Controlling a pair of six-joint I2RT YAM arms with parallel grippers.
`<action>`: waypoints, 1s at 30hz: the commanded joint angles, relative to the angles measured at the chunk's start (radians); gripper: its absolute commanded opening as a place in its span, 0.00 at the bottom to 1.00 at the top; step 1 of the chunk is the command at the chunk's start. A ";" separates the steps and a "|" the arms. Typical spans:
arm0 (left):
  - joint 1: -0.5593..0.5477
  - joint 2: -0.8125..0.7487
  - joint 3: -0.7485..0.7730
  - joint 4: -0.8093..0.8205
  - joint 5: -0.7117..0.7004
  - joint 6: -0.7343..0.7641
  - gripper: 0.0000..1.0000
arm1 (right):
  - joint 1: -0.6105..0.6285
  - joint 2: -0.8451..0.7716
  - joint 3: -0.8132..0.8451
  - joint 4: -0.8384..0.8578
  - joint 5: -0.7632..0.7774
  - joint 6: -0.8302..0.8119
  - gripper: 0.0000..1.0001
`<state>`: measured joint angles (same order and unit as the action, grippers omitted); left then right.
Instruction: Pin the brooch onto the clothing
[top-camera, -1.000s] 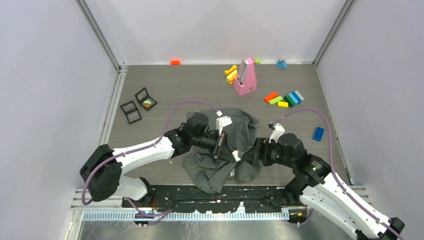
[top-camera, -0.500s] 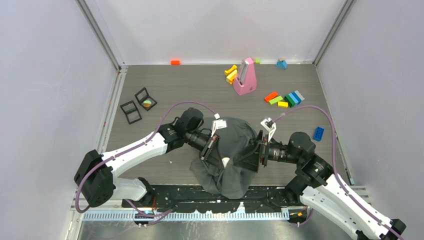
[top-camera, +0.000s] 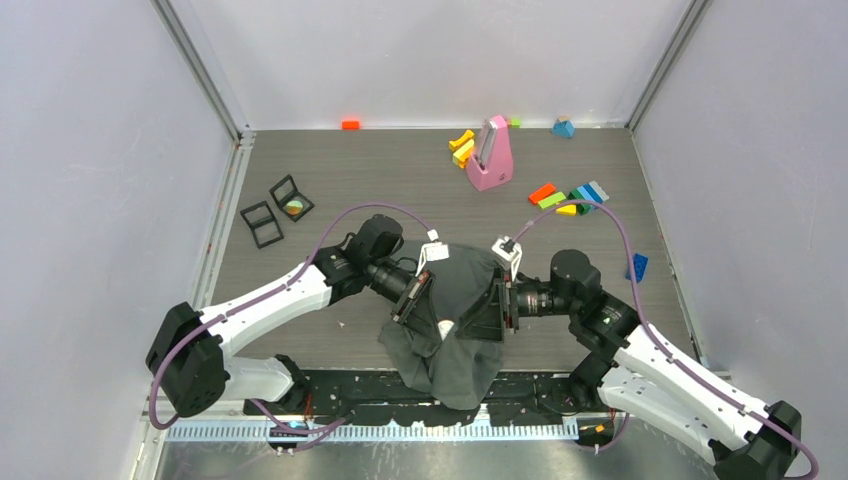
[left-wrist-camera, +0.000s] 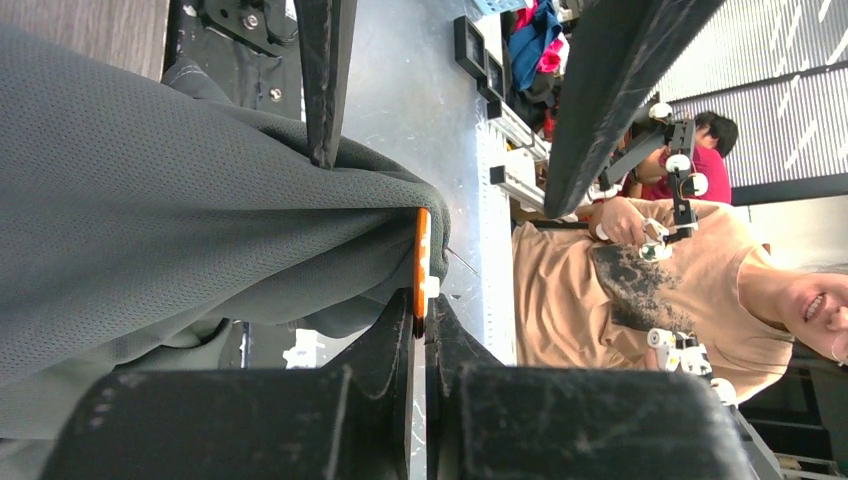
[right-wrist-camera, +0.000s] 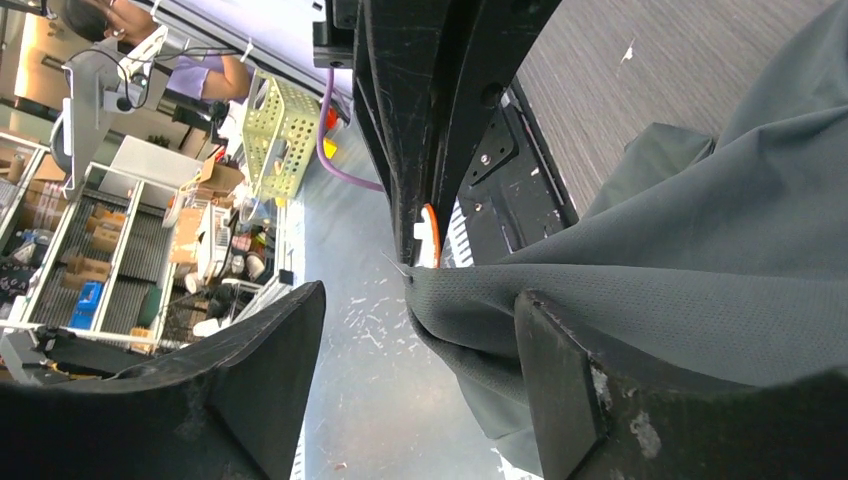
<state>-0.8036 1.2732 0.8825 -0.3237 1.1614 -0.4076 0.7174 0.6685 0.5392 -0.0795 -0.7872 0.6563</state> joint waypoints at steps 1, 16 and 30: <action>0.004 -0.018 0.020 0.016 0.063 0.015 0.00 | 0.029 0.022 0.000 0.075 -0.013 -0.009 0.71; 0.011 -0.003 0.022 0.026 0.077 0.010 0.00 | 0.116 0.073 0.011 0.067 0.044 -0.035 0.59; 0.014 -0.001 0.018 0.030 0.081 0.007 0.00 | 0.145 0.089 0.021 0.075 0.145 -0.034 0.45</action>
<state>-0.7963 1.2751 0.8825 -0.3233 1.1915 -0.4076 0.8516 0.7513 0.5377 -0.0559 -0.6868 0.6342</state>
